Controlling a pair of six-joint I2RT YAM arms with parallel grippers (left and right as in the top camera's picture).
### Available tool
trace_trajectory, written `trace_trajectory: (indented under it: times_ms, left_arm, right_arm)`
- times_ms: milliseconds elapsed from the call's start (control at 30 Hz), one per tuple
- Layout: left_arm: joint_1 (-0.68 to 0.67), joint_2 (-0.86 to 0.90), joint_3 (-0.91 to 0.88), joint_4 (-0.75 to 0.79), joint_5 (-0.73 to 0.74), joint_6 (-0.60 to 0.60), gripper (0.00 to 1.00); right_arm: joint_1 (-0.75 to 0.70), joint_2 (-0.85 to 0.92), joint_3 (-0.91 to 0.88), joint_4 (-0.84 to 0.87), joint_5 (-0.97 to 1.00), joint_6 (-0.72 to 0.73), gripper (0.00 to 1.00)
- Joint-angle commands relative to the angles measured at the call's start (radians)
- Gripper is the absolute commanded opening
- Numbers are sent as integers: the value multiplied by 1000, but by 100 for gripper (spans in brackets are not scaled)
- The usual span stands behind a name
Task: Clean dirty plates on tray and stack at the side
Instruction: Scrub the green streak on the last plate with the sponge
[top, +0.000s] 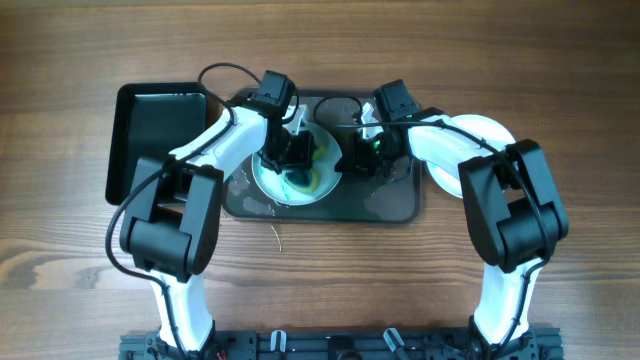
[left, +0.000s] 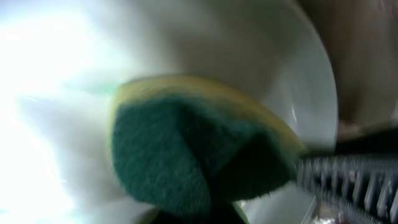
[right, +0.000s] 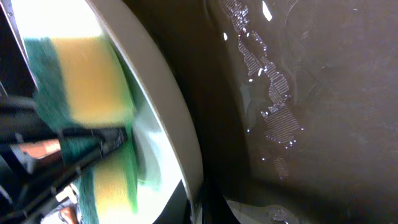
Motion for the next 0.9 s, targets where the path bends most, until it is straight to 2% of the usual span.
trace_trajectory:
  times_ms: [0,67,133,200,267,333,533,633,700,867]
  left_arm:
    - [-4,53,-23,19,-513,-299,4]
    - [-5,53,-23,-4,-710,-430,4]
    - [-5,53,-23,-29,-806,-510,4]
    - [-5,53,-23,-64,-835,-562,4]
    - [-6,53,-23,-92,-793,-554,4]
    - [-8,53,-23,-122,-672,-470,4]
    - [-13,53,-24,-197,-92,0,4]
    - [-13,53,-23,-210,119,170,4]
    - [-12,53,-23,-200,201,233,4]
    - [-11,53,-23,-98,200,227,4]
  right_arm:
    - [-4,23,-26,-3,5,-8,4]
    - [-4,23,-26,-3,5,-8,4]
    - [-4,23,-26,-3,5,-8,4]
    - [-4,23,-26,-3,5,-8,4]
    - [-4,23,-26,-2,5,-8,4]
    - [-4,23,-26,-2,5,-8,4]
    - [-4,23,-26,2,5,-8,4]
    - [-4,23,-26,1,5,-8,4]
    - [-4,23,-26,1,5,-8,4]
    - [-4,23,-26,1,5,-8,4]
